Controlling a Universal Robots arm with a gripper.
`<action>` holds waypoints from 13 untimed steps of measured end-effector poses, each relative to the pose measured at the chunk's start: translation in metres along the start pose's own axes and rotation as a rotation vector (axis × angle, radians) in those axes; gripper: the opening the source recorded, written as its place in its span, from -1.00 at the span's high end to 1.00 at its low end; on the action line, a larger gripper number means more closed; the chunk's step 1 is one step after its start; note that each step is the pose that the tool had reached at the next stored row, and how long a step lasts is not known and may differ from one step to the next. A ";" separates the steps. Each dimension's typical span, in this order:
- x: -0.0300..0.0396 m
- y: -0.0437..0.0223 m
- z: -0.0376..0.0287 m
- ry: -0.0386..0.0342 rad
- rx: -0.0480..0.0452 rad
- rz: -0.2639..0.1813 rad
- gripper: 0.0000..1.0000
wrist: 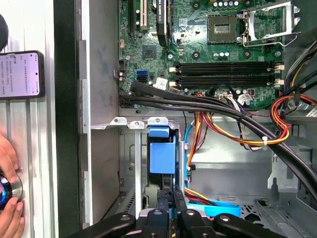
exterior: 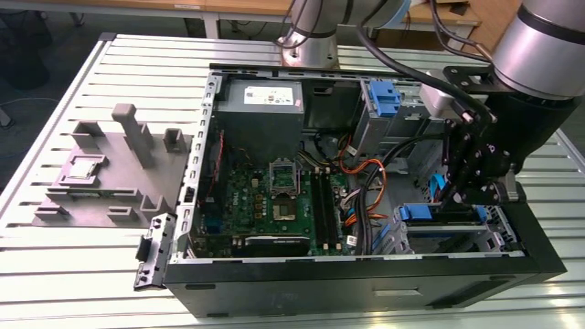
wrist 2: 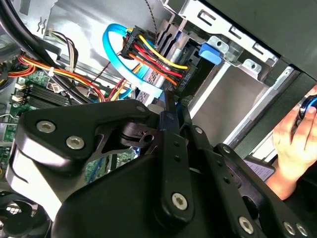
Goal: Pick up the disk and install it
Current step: 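Insert the second disk wire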
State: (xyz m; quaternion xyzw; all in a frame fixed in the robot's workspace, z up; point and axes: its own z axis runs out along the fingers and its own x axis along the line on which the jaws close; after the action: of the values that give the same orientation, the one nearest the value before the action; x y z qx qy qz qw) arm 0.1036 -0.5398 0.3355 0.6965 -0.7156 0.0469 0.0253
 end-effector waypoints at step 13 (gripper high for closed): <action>0.0098 -0.0003 0.0008 -0.0702 -0.0019 0.002 0.68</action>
State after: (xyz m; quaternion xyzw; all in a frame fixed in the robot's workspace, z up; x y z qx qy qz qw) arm 0.1037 -0.5496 0.3357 0.6969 -0.7168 0.0217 0.0008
